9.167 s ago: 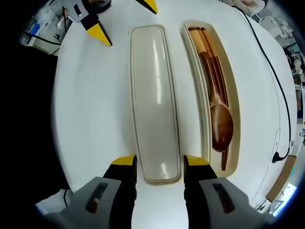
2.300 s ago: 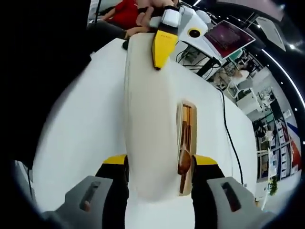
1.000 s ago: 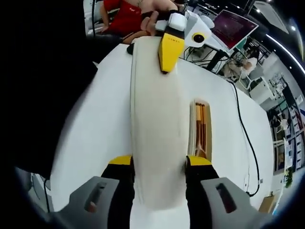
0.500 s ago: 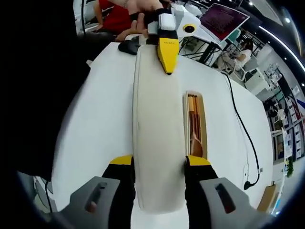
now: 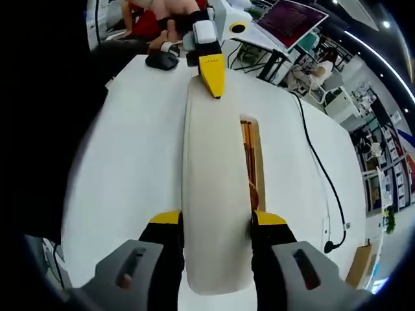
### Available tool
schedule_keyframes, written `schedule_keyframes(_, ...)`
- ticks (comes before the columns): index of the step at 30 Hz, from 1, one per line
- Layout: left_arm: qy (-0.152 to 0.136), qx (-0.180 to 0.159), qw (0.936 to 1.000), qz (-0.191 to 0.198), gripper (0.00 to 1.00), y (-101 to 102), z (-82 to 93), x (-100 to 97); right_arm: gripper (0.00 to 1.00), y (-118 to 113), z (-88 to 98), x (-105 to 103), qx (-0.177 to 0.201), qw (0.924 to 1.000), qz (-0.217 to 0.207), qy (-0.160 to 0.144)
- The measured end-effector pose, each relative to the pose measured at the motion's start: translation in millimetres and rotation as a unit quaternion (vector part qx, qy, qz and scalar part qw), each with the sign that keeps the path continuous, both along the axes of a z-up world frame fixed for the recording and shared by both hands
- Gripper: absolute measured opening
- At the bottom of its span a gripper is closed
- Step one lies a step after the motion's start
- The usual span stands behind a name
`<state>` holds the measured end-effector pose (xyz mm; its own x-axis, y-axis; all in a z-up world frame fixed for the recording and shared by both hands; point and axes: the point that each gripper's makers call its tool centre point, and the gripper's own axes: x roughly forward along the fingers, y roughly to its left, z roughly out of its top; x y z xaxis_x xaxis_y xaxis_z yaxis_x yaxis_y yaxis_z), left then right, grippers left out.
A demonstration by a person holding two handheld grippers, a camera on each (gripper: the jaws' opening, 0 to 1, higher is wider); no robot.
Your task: Arrange the utensils inside the cutlery case until each visible utensil rests in its matching compartment.
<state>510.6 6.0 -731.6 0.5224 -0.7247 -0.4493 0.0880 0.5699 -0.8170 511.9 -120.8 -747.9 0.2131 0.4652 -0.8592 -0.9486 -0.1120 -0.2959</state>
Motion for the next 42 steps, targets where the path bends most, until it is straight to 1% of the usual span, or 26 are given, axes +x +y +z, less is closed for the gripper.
schedule_keyframes(2,-0.005,0.012,0.9999,0.009,0.20,5,-2.5,5.3,0.38,1,-1.1,4,-0.002,1.0000,-0.002,0.001)
schedule_keyframes(5,-0.021,0.023,0.9995,0.007,0.19,10,-1.8,10.8,0.38,2,-3.6,9,-0.003,1.0000,-0.003,0.000)
schedule_keyframes(13,-0.023,0.037,0.9985,0.034,0.18,22,-1.9,29.6,0.38,9,-6.5,24,0.002,0.9998,-0.015,0.012)
schedule_keyframes(17,-0.029,0.061,0.9965,0.049,0.17,31,-3.6,42.0,0.38,12,-10.5,37,-0.002,0.9997,-0.017,0.017)
schedule_keyframes(19,-0.023,0.063,0.9963,0.053,0.16,35,-8.4,50.3,0.38,14,-12.1,40,-0.004,0.9996,-0.017,0.021)
schedule_keyframes(22,-0.020,0.082,0.9948,0.058,0.16,41,-14.7,57.9,0.38,20,-15.1,48,-0.001,0.9992,-0.021,0.034)
schedule_keyframes(26,-0.019,0.106,0.9927,0.055,0.16,46,-22.0,68.0,0.38,25,-24.2,58,-0.012,0.9988,-0.023,0.042)
schedule_keyframes(27,-0.019,0.109,0.9924,0.055,0.16,47,-23.5,70.8,0.38,26,-26.9,60,-0.012,0.9982,-0.028,0.051)
schedule_keyframes(29,-0.012,0.108,0.9924,0.057,0.16,49,-27.3,76.0,0.38,27,-30.2,63,-0.014,0.9977,-0.032,0.058)
schedule_keyframes(31,-0.010,0.116,0.9917,0.054,0.16,50,-31.4,80.8,0.38,27,-33.8,65,-0.017,0.9966,-0.039,0.071)
schedule_keyframes(33,-0.006,0.127,0.9906,0.050,0.17,48,-34.2,82.5,0.38,27,-36.5,64,-0.020,0.9952,-0.046,0.084)
schedule_keyframes(37,0.000,0.130,0.9905,0.044,0.17,44,-38.6,84.6,0.38,25,-40.9,66,-0.025,0.9944,-0.049,0.091)
schedule_keyframes(42,0.002,0.145,0.9887,0.037,0.17,42,-42.3,84.6,0.38,25,-44.4,66,-0.035,0.9930,-0.051,0.101)
